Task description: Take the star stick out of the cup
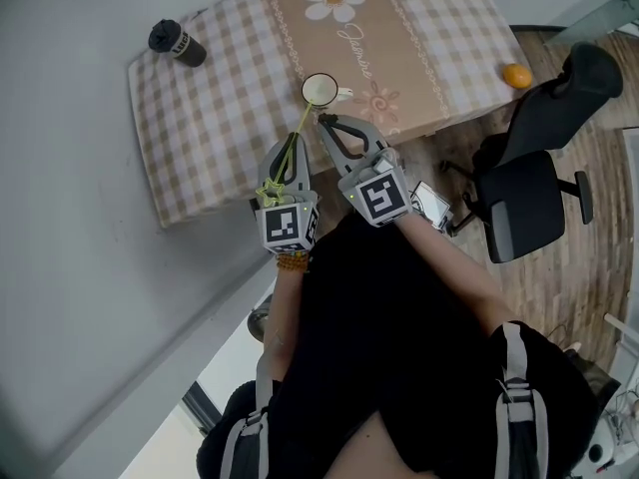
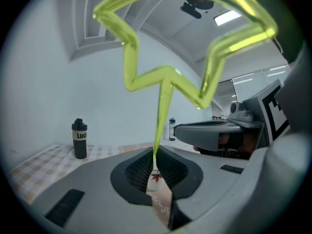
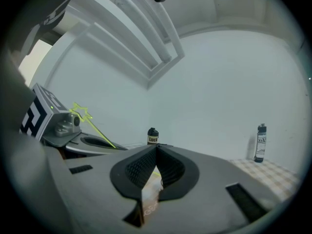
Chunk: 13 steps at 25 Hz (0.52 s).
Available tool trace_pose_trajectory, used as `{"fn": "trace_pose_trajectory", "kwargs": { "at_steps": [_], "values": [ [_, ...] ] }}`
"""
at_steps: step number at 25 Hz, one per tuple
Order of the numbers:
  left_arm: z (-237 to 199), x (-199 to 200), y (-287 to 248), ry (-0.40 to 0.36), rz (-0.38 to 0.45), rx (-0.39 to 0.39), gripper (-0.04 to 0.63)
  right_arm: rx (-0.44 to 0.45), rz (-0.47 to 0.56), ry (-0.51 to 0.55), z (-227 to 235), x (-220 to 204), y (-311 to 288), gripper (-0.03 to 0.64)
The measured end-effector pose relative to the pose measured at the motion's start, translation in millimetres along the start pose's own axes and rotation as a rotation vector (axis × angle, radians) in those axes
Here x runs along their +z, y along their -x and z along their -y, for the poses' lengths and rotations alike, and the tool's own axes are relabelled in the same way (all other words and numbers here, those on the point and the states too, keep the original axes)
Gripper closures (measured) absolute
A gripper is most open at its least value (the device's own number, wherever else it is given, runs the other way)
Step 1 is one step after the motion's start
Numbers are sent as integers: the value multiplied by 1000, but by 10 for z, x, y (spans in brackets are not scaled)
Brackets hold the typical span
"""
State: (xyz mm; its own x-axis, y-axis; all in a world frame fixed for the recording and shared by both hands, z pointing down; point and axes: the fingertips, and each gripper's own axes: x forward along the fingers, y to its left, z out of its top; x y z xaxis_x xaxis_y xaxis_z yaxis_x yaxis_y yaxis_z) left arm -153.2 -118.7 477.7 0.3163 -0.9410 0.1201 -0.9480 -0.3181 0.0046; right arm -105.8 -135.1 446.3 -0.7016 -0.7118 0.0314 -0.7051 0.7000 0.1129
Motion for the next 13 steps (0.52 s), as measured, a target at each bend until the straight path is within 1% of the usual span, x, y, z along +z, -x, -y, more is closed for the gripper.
{"fn": "trace_pose_trajectory", "kwargs": {
  "at_steps": [8,13],
  "values": [
    [38,-18,-44,-3,-11,-12,575,-8,-4,-8,39,-34,11,612],
    [140,-69,-125,3,-24,-40,575,-28,-8,-12,121,-66,86,612]
  ]
}}
